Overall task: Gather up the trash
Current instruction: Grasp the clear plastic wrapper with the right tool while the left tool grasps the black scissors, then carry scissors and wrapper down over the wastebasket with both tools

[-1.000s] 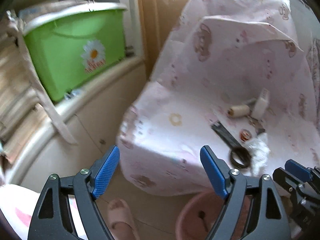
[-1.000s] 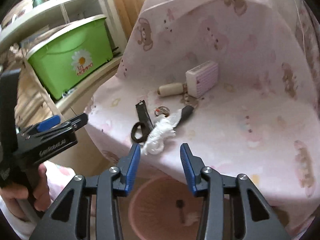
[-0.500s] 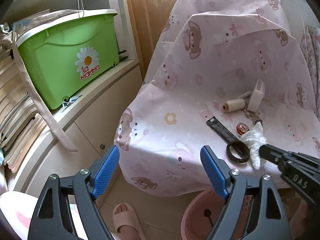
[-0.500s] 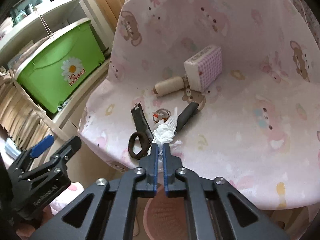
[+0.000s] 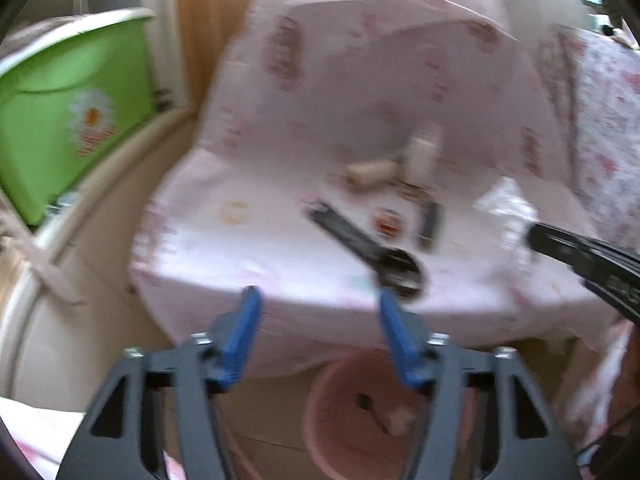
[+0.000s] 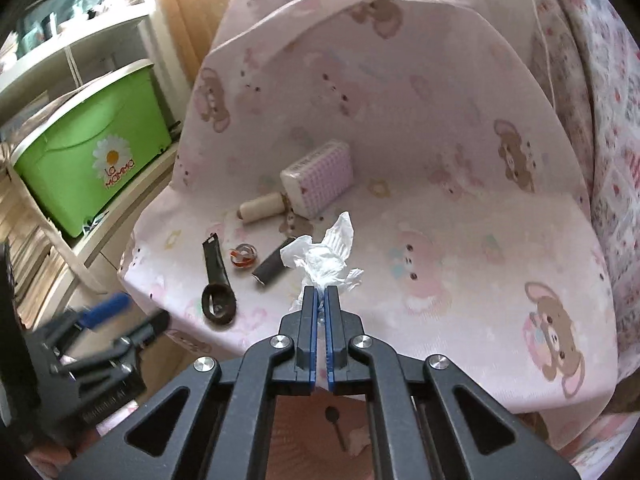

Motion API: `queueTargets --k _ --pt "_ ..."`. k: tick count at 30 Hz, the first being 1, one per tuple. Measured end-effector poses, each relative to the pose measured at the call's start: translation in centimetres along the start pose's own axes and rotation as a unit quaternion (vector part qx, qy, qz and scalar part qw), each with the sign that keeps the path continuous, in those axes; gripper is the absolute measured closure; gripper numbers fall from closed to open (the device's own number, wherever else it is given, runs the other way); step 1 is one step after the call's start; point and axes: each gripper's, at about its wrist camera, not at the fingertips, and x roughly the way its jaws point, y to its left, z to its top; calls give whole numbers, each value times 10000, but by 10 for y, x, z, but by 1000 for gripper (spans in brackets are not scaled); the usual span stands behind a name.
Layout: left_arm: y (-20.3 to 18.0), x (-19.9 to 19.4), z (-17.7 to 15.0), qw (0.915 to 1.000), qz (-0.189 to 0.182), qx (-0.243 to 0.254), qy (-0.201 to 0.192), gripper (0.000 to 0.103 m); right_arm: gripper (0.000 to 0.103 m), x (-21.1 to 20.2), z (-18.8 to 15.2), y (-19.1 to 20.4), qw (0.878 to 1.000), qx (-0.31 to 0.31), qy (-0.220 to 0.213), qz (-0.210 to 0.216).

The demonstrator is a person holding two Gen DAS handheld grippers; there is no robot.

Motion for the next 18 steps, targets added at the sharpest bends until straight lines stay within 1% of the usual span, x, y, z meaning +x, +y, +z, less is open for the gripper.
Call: queueTargets --k 1,2,5,7,10,11,13,14,18 --pt "-6 3 -2 9998 -193 1 56 61 99 0 -1 -1 10000 -8 19 -28" --pt "-10 5 -2 9995 -300 1 94 61 99 0 -2 -2 10000 -26 33 -47" --pt "-18 10 4 9987 -478 -106 102 62 99 1 -3 0 10000 -54 59 -26" --pt "-21 12 9 9990 -428 -125 23 62 99 1 -3 2 9999 -101 48 -31" --pt "-23 22 14 9997 -218 -103 23 62 99 1 -4 7 9998 -200 48 -55" --pt "-21 26 15 9997 -209 -148 47 66 99 2 -4 7 9997 -217 56 -49" --pt "-20 34 17 9994 -235 -226 147 100 99 1 -4 9 9997 -243 56 -39" --pt "-19 37 18 9992 -258 -239 188 102 99 1 -4 10 9996 -263 50 -47" --pt "-18 40 19 9992 -263 -214 191 101 99 -1 -4 12 9994 -339 17 -82"
